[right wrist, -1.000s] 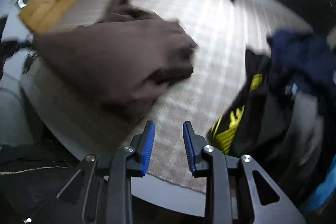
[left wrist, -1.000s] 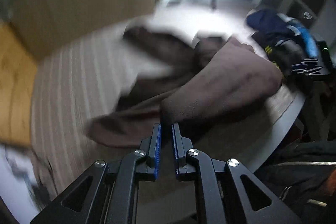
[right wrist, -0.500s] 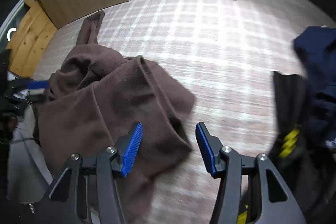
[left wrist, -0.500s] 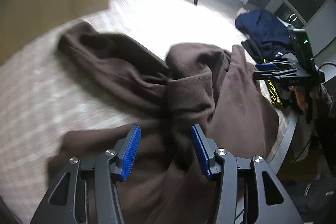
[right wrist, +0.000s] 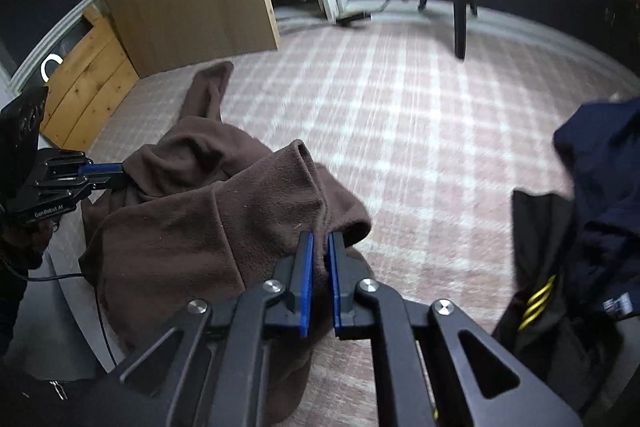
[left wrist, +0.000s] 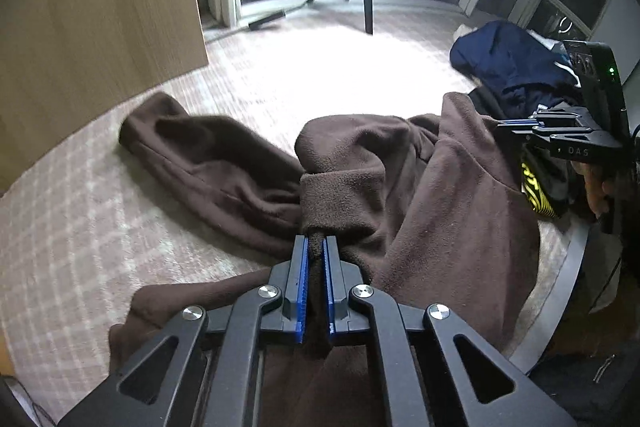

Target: Fold clothes

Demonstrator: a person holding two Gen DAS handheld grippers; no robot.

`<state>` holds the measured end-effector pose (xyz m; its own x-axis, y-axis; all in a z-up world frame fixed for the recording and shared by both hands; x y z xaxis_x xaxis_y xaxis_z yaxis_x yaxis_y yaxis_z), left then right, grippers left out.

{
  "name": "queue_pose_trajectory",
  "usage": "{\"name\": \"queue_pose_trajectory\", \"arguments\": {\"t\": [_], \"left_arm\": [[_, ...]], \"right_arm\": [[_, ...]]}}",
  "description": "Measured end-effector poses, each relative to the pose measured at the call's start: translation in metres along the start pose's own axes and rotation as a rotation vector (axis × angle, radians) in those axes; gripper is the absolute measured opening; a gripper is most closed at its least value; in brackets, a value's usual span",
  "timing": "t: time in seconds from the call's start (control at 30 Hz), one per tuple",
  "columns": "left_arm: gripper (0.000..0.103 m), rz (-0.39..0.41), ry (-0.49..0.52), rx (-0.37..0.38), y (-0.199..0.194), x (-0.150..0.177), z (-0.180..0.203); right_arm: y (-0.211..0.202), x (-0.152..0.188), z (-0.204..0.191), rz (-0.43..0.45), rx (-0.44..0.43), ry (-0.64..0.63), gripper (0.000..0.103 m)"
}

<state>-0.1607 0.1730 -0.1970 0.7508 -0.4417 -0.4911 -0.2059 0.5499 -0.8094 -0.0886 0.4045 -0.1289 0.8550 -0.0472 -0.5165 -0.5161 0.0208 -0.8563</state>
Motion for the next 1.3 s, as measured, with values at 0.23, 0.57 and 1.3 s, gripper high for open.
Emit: {"name": "queue_pose_trajectory", "arguments": {"t": [0.23, 0.57, 1.3], "left_arm": [[0.006, 0.118, -0.018, -0.002, -0.048, -0.008, -0.004], [0.006, 0.157, -0.058, -0.033, -0.074, 0.009, -0.029], [0.005, 0.215, 0.007, 0.050, -0.107, 0.017, -0.010]], "right_arm": [[-0.034, -0.022, 0.012, 0.100, 0.040, 0.017, 0.007], [-0.038, -0.016, 0.009, -0.029, 0.065, 0.204, 0.044], [0.020, -0.034, -0.099, -0.178, -0.140, 0.298, 0.001]]}}
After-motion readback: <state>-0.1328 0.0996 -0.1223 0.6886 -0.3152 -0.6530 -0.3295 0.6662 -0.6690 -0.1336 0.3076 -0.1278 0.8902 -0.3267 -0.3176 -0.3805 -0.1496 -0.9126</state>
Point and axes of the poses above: each gripper's, at about its wrist camera, not at the fingertips, and y roughly the way its jaws point, z to its right, x to its underside, the point moved 4 cm from there along y, roughly the way its jaws point, and after that the axes turned 14 degrees about x, right-handed, at the moved point
